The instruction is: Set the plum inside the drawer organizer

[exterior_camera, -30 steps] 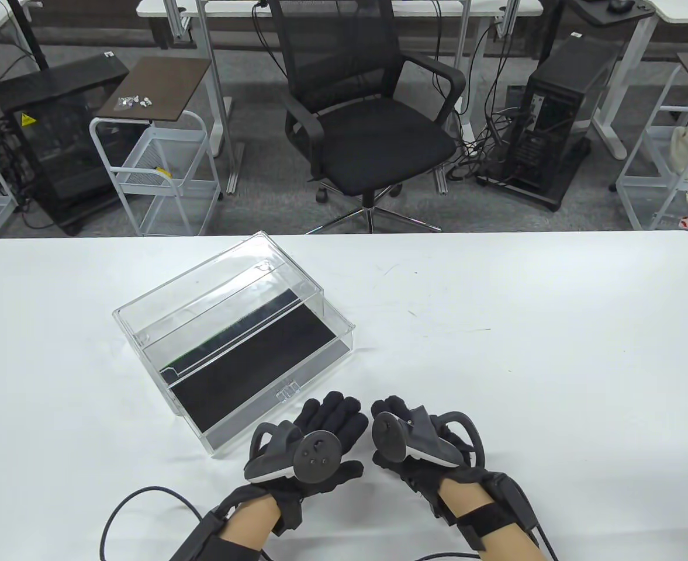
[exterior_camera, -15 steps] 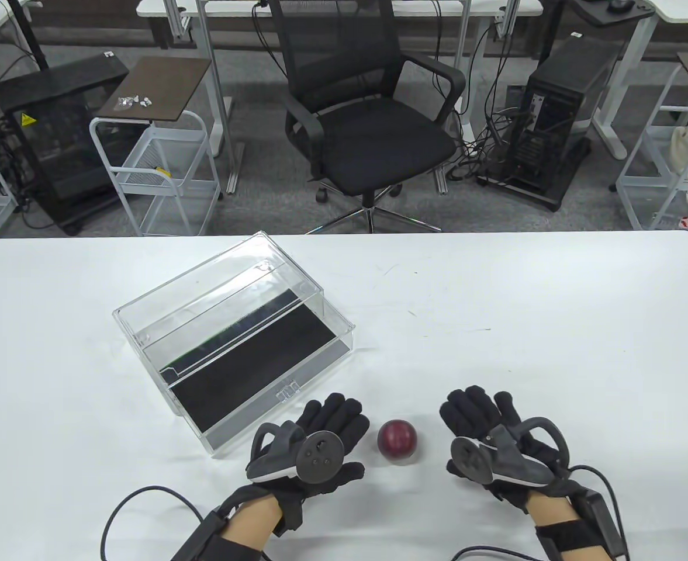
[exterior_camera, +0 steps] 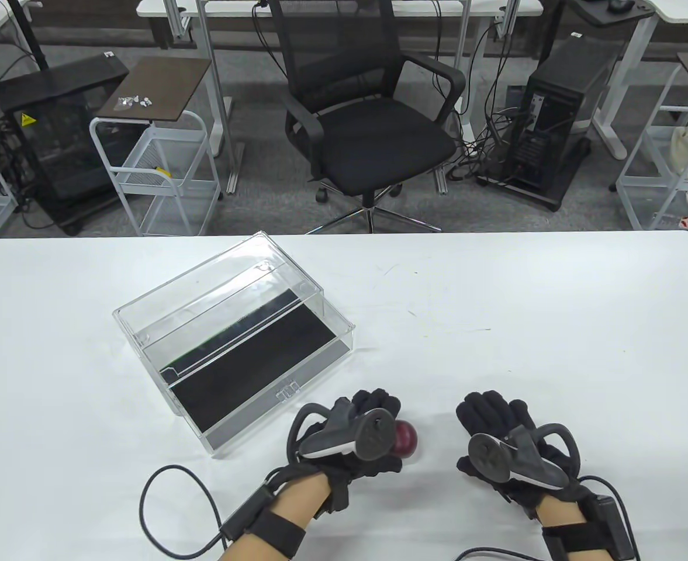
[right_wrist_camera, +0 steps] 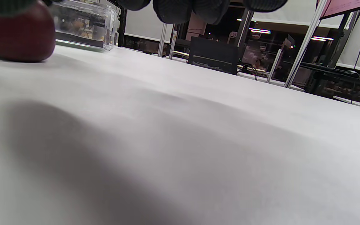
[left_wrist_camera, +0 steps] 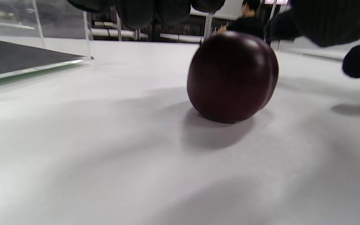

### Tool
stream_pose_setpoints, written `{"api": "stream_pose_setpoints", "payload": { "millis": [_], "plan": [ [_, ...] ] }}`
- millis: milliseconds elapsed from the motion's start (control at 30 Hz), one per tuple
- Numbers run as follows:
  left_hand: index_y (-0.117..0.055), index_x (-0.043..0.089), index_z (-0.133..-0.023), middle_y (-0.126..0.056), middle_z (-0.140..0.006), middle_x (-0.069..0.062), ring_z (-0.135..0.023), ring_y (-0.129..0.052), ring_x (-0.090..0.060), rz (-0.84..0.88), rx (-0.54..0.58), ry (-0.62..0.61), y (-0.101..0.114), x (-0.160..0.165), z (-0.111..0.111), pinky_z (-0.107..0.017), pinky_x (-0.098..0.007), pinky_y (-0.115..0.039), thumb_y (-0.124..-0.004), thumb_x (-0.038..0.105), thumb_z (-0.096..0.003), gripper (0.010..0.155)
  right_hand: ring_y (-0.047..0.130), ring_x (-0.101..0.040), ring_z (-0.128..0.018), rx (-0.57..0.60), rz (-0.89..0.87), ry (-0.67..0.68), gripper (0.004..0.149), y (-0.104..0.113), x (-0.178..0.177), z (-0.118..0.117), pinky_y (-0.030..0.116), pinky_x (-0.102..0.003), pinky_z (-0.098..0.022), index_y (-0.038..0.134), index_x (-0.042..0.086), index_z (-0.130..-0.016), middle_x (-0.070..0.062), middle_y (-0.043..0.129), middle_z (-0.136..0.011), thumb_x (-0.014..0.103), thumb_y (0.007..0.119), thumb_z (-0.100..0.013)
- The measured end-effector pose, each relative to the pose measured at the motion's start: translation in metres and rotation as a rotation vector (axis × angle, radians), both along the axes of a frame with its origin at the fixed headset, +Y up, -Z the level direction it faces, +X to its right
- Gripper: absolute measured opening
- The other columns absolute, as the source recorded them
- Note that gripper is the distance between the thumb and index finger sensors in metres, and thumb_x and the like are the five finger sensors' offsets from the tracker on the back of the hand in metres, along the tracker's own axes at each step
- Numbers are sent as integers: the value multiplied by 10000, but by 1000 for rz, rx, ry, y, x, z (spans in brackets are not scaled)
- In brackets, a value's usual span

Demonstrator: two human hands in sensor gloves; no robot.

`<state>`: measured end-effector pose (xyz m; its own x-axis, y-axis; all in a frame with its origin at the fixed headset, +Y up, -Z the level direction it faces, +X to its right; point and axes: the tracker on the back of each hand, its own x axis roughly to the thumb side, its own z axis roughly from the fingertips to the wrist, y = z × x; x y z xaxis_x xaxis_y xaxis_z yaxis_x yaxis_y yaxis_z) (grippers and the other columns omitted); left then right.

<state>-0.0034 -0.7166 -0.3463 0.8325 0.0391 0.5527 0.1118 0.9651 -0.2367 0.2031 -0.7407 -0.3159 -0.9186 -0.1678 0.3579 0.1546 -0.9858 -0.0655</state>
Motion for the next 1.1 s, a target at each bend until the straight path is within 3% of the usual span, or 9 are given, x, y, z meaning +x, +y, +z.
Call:
{"api": "stream_pose_setpoints", "payload": {
  "millis": [133, 233, 367, 433, 567, 700, 767, 900, 1100],
  "plan": [
    [-355, 178, -1141, -503, -1228, -125, -1064, -683, -363, -252, -104, 48, -7, 33, -15, -741, -579, -618, -839, 623, -384, 1002, 507, -337, -1051, -3, -20, 6, 839, 1, -2, 2, 528, -566, -725, 391, 285, -1023, -27, 477, -1138, 656, 651, -316],
    [-481, 145, -1114, -668, -1150, -127, -957, -814, -331, -275, -146, 49, -12, 42, -18, -685, -532, -704, -867, 552, -405, 904, 508, -335, -1052, -11, -23, 10, 838, 0, -3, 2, 527, -567, -725, 392, 288, -1022, -24, 476, -1139, 655, 652, -315],
    [-556, 95, -1082, -753, -1084, -163, -869, -887, -336, -265, -5, 78, -5, 39, -12, -645, -519, -742, -872, 563, -385, 897, 508, -337, -1052, -20, -57, 18, 838, 1, -2, 2, 527, -566, -725, 391, 291, -1023, -25, 478, -1139, 656, 651, -316],
    [-583, 84, -1070, -781, -1065, -170, -848, -907, -337, -231, 92, 139, 10, 24, -10, -650, -535, -735, -865, 576, -378, 894, 512, -337, -1050, -16, -73, 20, 838, 3, -1, 3, 528, -566, -725, 392, 290, -1023, -28, 480, -1139, 657, 650, -316],
    [-668, 39, -1022, -871, -975, -203, -760, -972, -342, -128, 323, 547, 63, -37, -19, -605, -530, -769, -861, 613, -356, 900, 519, -332, -1050, -9, -84, 17, 834, 4, -1, 3, 526, -561, -728, 393, 295, -1023, -23, 485, -1138, 657, 649, -316],
    [-700, 0, -991, -908, -915, -230, -706, -996, -346, 3, 265, 877, 92, -100, -35, -575, -532, -779, -841, 646, -354, 918, 527, -328, -1048, -4, -79, 18, 833, 4, -2, 4, 528, -555, -728, 396, 294, -1022, -22, 490, -1136, 658, 648, -316],
    [-719, -10, -975, -930, -886, -231, -679, -1013, -338, 6, 262, 1010, 94, -131, -44, -559, -521, -794, -831, 662, -349, 925, 532, -326, -1047, -2, -77, 22, 832, 4, -2, 5, 530, -550, -728, 398, 294, -1021, -22, 493, -1135, 659, 647, -316],
    [-751, -13, -949, -963, -843, -223, -639, -1038, -318, -44, 194, 1158, 80, -166, -55, -530, -502, -817, -812, 690, -339, 932, 544, -323, -1043, -6, -73, 27, 832, 4, -3, 5, 532, -542, -729, 400, 292, -1021, -25, 502, -1132, 659, 646, -316],
    [-780, -21, -924, -989, -803, -226, -597, -1059, -306, -87, 72, 1253, 58, -187, -70, -498, -485, -839, -806, 703, -332, 936, 547, -328, -1041, -25, -86, 27, 834, 5, -3, 4, 529, -540, -729, 400, 289, -1022, -29, 504, -1132, 661, 645, -317]
  ]
}}
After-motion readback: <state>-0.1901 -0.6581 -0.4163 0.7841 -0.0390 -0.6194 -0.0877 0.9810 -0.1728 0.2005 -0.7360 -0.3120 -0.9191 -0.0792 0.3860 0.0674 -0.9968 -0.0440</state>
